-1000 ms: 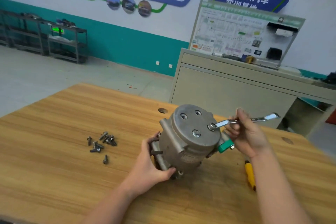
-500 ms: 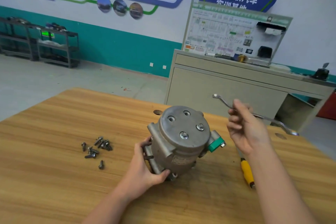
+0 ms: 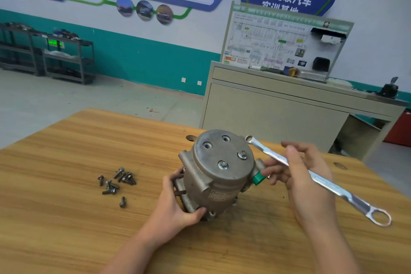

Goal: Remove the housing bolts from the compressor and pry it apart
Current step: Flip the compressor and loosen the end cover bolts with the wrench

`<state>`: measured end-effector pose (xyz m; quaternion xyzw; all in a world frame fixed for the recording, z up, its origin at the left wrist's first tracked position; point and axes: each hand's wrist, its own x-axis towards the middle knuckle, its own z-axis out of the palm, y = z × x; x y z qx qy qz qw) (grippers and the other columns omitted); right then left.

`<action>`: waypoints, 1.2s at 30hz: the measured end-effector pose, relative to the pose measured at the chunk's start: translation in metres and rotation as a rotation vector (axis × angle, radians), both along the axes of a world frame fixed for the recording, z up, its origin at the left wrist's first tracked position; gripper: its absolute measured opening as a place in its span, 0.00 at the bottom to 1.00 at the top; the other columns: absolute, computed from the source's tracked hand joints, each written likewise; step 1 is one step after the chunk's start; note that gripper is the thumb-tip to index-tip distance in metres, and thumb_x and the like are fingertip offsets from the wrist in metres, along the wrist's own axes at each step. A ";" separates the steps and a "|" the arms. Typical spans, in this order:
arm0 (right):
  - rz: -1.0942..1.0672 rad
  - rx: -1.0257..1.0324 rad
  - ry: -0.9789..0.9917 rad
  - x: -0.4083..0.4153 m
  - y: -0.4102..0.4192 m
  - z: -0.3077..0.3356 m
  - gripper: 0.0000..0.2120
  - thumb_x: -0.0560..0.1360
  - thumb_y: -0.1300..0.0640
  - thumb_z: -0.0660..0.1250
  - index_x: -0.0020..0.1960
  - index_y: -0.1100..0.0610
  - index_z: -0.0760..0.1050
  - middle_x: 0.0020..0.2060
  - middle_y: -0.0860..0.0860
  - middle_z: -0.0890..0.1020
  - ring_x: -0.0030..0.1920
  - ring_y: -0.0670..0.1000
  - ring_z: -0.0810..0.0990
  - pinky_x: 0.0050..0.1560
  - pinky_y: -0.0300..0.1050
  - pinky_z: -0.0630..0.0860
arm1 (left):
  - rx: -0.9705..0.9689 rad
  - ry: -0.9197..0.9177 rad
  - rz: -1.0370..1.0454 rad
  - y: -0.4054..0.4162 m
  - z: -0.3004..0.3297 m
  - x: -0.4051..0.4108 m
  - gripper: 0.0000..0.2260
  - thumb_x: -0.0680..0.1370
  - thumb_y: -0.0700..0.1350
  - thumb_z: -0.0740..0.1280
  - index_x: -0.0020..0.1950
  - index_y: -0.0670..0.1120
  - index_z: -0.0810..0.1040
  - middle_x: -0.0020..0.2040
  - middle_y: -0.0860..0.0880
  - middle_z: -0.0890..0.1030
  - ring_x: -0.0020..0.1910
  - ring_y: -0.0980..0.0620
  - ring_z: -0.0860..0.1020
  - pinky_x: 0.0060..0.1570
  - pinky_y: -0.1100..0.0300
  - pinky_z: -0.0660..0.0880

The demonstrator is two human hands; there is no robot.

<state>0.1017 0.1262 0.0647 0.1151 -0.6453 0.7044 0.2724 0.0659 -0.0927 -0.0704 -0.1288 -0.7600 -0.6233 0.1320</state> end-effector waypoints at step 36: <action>-0.643 0.542 0.226 0.034 -0.092 -0.014 0.06 0.71 0.67 0.71 0.39 0.61 0.75 0.40 0.48 0.72 0.35 0.42 0.70 0.39 0.23 0.66 | 0.026 0.024 0.008 0.002 -0.010 -0.009 0.40 0.61 0.43 0.83 0.62 0.58 0.60 0.60 0.53 0.73 0.55 0.68 0.75 0.50 0.74 0.72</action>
